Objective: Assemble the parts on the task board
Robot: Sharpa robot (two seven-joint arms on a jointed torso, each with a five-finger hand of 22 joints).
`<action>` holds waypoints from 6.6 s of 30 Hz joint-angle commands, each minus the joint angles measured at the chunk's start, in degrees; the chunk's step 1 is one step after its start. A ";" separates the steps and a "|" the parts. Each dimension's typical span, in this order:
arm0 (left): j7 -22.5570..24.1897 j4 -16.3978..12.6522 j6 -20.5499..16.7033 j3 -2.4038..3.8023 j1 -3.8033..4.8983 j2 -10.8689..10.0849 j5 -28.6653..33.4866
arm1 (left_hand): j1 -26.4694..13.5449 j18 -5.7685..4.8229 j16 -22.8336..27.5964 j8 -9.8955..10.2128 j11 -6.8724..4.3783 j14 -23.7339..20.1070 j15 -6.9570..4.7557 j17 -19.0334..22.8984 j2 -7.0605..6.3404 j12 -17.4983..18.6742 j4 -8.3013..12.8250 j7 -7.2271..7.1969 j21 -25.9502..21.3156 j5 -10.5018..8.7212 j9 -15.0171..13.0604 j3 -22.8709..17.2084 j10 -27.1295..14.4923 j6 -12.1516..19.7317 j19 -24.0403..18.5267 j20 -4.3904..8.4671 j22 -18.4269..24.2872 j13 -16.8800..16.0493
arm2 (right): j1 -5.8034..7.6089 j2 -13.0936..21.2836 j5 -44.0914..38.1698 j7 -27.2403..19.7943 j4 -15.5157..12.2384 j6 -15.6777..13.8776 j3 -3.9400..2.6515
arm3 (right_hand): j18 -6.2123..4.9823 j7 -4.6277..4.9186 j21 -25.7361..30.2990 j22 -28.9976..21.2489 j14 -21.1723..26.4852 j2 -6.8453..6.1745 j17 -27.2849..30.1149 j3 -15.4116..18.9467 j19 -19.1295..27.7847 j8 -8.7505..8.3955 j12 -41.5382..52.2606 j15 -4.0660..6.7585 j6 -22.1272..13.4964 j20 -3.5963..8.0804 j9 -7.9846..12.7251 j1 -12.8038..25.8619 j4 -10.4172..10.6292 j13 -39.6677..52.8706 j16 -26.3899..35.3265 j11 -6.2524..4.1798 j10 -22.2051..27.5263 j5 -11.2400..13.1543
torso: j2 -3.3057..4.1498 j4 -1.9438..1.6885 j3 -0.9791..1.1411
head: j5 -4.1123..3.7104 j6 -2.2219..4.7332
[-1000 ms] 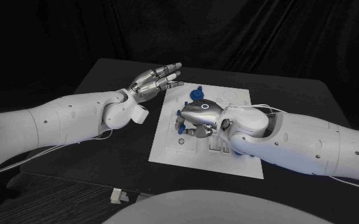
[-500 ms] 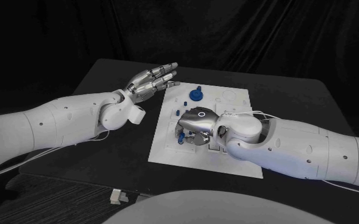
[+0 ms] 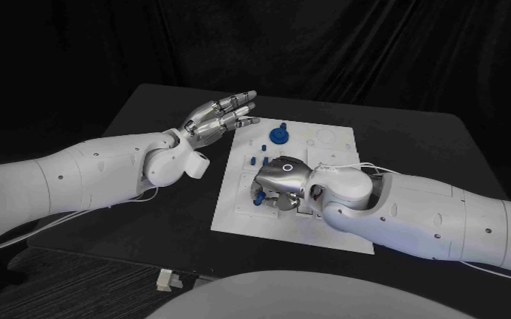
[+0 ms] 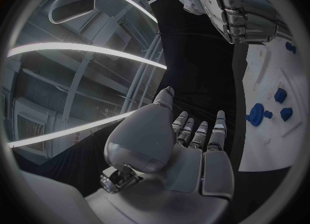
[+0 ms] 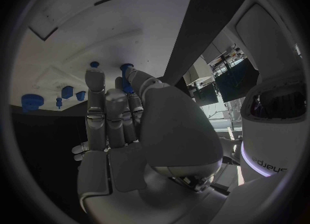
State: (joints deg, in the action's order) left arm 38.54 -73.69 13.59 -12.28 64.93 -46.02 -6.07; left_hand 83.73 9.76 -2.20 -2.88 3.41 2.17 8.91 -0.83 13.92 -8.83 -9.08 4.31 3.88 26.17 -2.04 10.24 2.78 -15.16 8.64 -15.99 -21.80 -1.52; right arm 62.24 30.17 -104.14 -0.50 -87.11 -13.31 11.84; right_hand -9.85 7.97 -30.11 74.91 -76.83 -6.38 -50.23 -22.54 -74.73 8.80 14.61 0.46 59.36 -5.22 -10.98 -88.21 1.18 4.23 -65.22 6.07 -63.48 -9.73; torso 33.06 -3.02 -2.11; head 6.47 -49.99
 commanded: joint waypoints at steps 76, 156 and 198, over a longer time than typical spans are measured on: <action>0.60 0.97 0.79 0.06 -1.04 -0.41 0.40 | 0.16 0.54 -0.19 -0.14 0.01 0.05 0.30 -0.03 0.70 -0.17 0.61 -0.05 -0.06 0.46 -0.03 -0.45 -0.16 0.04 0.27 -0.06 0.16 -0.04 | 8.54 27.47 21.41 24.03 -11.34 13.37 0.07 | 4.50 -8.59 -28.88 8.15 -13.17 1.17 -39.77 17.11 -8.36 14.00 75.39 6.50 12.61 5.53 -10.69 30.78 15.41 85.77 -24.78 -10.29 -26.52 2.73 | 0.24 0.56 0.13 | -3.90 -0.01; -1.33 1.64 2.10 0.06 -1.30 0.25 0.40 | 0.00 0.48 -0.03 -0.07 0.27 -0.23 0.31 0.03 1.27 0.12 0.92 0.13 -0.33 0.90 0.01 -1.16 -0.42 0.47 -0.23 -0.12 1.04 0.01 | 6.85 21.44 56.94 27.16 -9.59 8.17 0.06 | 3.46 -6.22 -23.40 6.54 -12.70 1.82 -37.93 5.01 -6.22 7.30 75.39 5.29 1.45 4.66 -26.07 28.87 3.35 85.77 -23.63 -8.52 -26.52 -33.72 | -0.19 -0.13 -0.12 | -3.86 -0.01; -1.71 1.85 2.64 0.06 -1.43 0.54 0.40 | -0.10 0.49 -0.09 -0.08 0.25 -0.20 0.42 0.01 1.46 0.12 0.94 0.15 -0.31 1.14 0.01 -1.39 -0.46 0.47 -0.18 -0.15 0.99 0.01 | 4.61 14.87 57.92 30.32 -4.22 14.08 0.06 | 2.68 -4.86 -18.66 5.41 -11.94 4.25 -35.03 9.60 -4.94 5.03 75.39 4.22 -1.07 3.57 -26.33 36.31 8.84 85.77 -21.71 -7.27 -26.52 -9.95 | 0.00 0.05 -0.02 | -3.25 -0.01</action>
State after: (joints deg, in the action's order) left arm 36.33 -71.79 15.43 -12.28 63.58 -45.62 -6.05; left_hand 83.67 9.76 -2.20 -2.88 3.58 1.96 9.11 -0.82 14.81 -8.82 -8.13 4.52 3.88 26.96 -2.04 9.30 2.55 -14.95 8.63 -16.00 -20.85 -1.52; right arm 67.01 45.04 -46.42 28.96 -91.34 0.81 11.92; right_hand -6.74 3.04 -49.16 74.90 -83.99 -2.10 -74.91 -12.89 -80.04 14.18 89.80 5.16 58.54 -1.55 -37.29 -52.44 9.75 74.90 -87.18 -1.76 -83.99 -19.92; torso 33.08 -2.94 -2.11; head 3.19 -49.99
